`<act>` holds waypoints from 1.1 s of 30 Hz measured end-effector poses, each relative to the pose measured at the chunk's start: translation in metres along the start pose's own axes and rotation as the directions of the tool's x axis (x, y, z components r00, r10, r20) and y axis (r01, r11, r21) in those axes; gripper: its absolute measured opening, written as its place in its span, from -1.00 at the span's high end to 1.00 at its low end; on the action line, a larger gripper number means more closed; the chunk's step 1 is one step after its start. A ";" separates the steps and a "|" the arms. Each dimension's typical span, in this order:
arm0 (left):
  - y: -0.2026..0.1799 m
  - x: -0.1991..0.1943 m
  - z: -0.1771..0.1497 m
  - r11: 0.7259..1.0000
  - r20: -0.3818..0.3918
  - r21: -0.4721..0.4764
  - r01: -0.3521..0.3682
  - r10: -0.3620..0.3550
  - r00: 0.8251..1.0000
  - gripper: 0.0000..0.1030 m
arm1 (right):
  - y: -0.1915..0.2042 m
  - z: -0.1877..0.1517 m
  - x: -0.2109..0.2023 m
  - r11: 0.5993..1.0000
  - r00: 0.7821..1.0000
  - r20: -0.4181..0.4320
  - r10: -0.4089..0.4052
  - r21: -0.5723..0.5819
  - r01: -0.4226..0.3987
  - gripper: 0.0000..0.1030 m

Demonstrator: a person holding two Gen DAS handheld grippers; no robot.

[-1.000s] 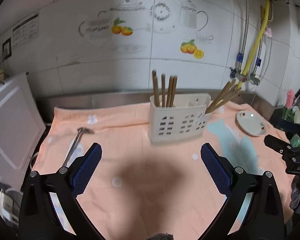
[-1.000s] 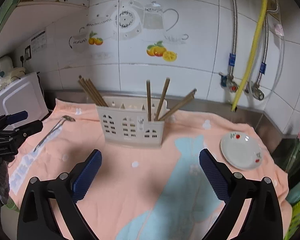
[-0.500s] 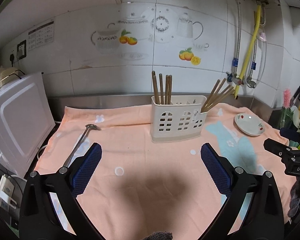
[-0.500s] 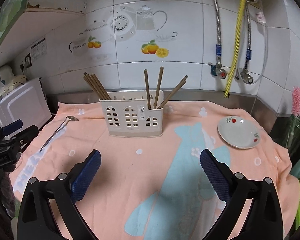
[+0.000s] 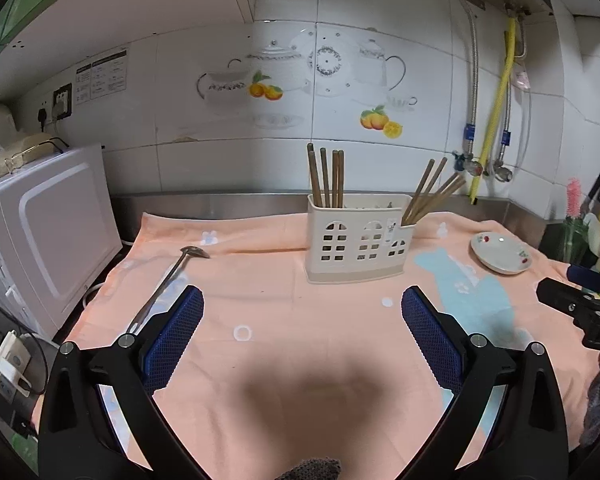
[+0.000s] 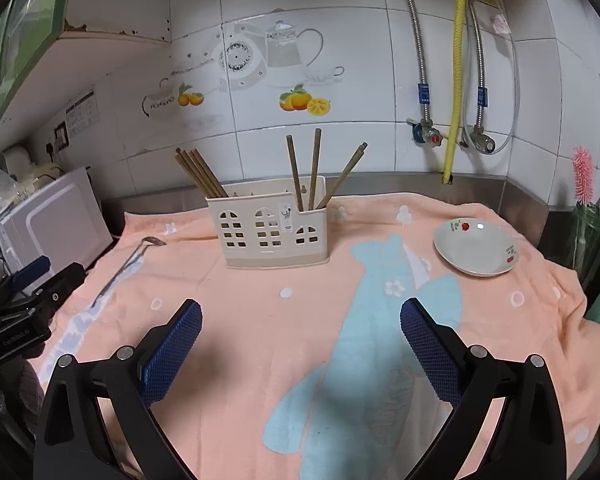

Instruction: Organize utensils

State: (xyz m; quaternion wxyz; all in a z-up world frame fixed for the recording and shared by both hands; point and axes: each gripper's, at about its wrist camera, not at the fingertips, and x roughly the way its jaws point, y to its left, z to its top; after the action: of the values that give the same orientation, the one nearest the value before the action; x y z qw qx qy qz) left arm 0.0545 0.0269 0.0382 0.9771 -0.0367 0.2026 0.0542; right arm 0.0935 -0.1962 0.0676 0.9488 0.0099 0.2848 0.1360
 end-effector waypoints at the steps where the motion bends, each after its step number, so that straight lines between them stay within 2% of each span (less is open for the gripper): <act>1: 0.000 -0.002 0.000 1.000 0.005 0.002 -0.005 0.005 1.000 -0.90 | 0.000 -0.001 -0.001 1.000 1.000 0.008 -0.004 0.001 0.004 -0.87; 10: -0.001 -0.010 0.000 1.000 0.009 0.001 -0.007 0.007 1.000 -0.90 | -0.003 -0.006 -0.005 1.000 1.000 0.022 0.018 0.012 -0.018 -0.87; 33: 0.003 -0.013 -0.010 1.000 -0.003 0.004 0.011 -0.011 1.000 -0.90 | 0.003 -0.010 -0.010 1.000 0.999 0.032 0.010 -0.011 -0.009 -0.87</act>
State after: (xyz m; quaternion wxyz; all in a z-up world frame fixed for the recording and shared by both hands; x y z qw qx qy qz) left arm 0.0380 0.0281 0.0344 0.9772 -0.0361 0.2039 0.0481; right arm 0.0797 -0.1965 0.0647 0.9526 0.0081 0.2689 0.1419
